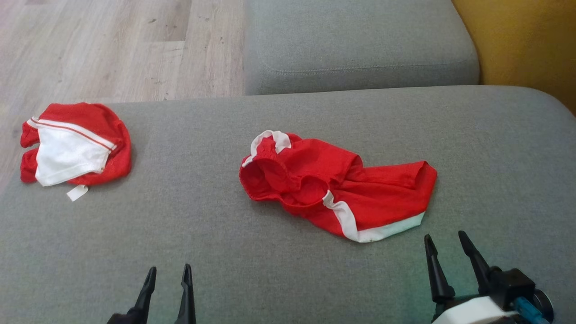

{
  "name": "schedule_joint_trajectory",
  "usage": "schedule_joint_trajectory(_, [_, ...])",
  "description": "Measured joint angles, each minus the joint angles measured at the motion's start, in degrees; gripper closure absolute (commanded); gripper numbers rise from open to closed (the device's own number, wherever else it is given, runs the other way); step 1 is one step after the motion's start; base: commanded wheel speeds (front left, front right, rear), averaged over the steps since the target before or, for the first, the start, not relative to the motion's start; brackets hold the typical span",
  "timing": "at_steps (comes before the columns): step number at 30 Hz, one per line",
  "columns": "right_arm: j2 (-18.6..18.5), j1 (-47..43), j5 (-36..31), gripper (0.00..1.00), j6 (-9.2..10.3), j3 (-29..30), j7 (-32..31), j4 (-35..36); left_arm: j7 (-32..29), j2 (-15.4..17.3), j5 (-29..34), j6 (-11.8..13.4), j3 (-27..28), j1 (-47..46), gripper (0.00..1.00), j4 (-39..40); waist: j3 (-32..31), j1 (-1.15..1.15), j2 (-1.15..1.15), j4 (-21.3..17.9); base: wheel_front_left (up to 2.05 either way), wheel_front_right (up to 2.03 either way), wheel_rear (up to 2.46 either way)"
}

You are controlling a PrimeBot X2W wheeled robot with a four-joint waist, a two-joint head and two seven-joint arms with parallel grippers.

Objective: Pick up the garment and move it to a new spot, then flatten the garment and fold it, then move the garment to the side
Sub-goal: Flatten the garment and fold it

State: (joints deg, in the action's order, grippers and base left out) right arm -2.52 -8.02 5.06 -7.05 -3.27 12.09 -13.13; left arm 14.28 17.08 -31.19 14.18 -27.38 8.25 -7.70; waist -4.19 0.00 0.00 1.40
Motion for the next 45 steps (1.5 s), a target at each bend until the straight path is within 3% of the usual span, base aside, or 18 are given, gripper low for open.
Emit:
schedule_joint_trajectory(21, [0.0,0.08,0.43,0.0,0.0,-0.02,-0.1,-0.63,-1.2,0.42,0.01,0.54,-0.47,-0.08,0.0,0.57,0.58,0.0,0.0,-0.29,0.0,0.0,0.0])
schedule_joint_trajectory(27, [0.0,0.4,0.21,0.0,0.0,0.36,-0.29,-0.55,-3.35,0.47,2.2,0.32,-2.69,-4.93,0.0,1.25,1.76,0.0,0.0,-0.93,0.0,0.0,0.0])
schedule_joint_trajectory(34, [0.0,1.89,-0.27,0.0,0.0,-0.05,-0.86,-0.13,-8.15,-3.33,5.39,-3.64,-8.72,-17.68,0.0,-0.38,4.02,0.01,0.0,-3.12,0.0,0.0,0.0])
schedule_joint_trajectory(39, [-0.01,5.09,-0.26,0.0,0.0,-1.27,-0.85,0.42,-10.68,-7.56,6.54,-7.04,-12.38,-26.0,0.0,-6.9,6.66,0.01,0.0,-6.17,0.0,0.0,0.0])
schedule_joint_trajectory(45, [-0.02,7.15,-0.23,0.0,0.0,-1.97,-0.66,0.0,-13.93,-10.1,6.54,-10.23,-14.99,-32.44,0.0,-17.02,10.42,0.02,0.0,-10.55,0.0,0.0,0.0])
